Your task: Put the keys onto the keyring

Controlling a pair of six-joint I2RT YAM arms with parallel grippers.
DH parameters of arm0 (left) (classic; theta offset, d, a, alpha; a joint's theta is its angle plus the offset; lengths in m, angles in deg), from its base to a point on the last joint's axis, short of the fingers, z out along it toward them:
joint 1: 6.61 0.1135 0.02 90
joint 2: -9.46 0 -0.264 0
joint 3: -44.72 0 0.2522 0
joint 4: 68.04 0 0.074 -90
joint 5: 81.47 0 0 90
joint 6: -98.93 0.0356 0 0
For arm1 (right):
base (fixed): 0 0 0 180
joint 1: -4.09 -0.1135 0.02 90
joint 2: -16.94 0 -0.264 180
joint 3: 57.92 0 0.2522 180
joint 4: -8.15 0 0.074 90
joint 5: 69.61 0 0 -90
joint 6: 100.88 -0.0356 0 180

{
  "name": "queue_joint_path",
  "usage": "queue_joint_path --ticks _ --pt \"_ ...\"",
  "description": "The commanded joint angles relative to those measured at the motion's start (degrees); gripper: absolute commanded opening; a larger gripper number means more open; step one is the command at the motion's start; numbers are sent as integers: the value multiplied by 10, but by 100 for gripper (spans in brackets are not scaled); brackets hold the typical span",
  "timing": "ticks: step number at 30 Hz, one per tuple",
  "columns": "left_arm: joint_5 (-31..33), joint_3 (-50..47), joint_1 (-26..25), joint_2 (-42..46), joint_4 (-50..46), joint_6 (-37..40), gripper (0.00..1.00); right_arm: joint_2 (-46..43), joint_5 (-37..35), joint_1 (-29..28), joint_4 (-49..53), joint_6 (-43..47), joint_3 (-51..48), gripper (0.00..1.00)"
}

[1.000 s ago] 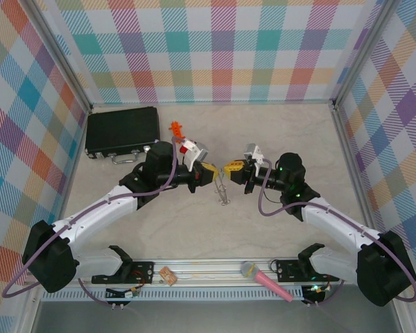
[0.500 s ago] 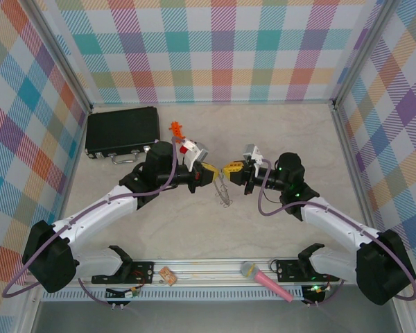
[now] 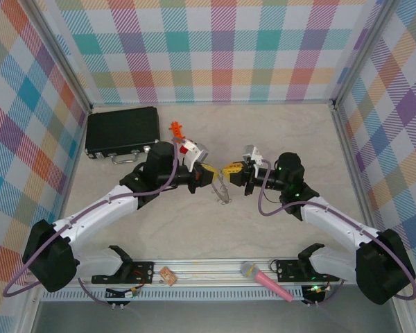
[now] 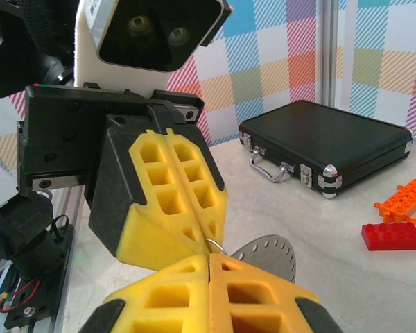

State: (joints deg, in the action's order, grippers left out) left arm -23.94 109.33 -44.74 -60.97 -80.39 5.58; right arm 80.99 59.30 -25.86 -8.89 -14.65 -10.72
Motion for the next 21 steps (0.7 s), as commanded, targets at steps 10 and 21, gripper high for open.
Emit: queue_joint_path --ticks 10,21 --pt "25 34 -5 17 -52 47 0 -27 -23 -6 25 34 -2 0" --pt "90 45 -9 65 -167 146 0 -26 -56 -24 8 130 -18 0"
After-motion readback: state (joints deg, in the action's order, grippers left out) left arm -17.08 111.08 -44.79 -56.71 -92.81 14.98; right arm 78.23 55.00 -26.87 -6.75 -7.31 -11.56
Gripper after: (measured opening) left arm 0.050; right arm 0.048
